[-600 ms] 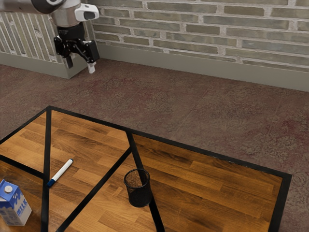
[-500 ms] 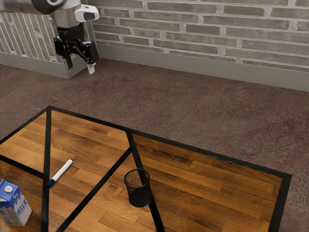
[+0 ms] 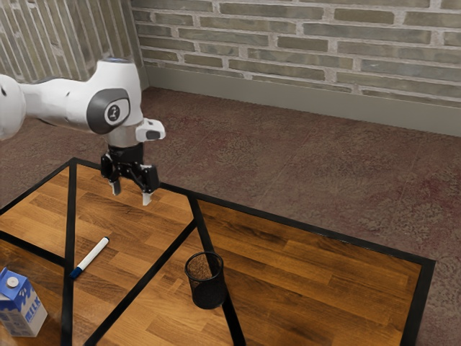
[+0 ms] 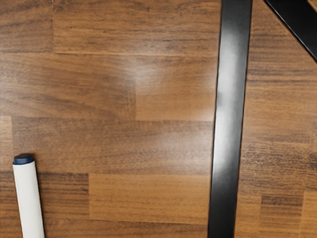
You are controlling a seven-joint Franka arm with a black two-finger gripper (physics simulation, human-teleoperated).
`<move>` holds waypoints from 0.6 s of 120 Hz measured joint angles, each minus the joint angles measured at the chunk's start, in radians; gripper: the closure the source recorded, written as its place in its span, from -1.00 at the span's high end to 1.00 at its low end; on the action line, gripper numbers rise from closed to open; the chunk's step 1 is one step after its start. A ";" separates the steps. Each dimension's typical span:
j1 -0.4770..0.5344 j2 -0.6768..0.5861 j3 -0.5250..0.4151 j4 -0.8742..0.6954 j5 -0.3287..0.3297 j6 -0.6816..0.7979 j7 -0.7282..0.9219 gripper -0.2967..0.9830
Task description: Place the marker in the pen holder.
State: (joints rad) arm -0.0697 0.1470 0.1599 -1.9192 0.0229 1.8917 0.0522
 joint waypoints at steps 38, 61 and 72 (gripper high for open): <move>0.021 -0.172 0.070 -0.353 0.013 0.258 0.103 0.54; 0.018 -0.131 0.130 -0.405 0.046 0.367 0.162 0.54; 0.015 -0.120 0.157 -0.428 0.052 0.402 0.184 0.54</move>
State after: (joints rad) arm -0.0550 0.0272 0.3172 -2.3468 0.0745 2.2937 0.2360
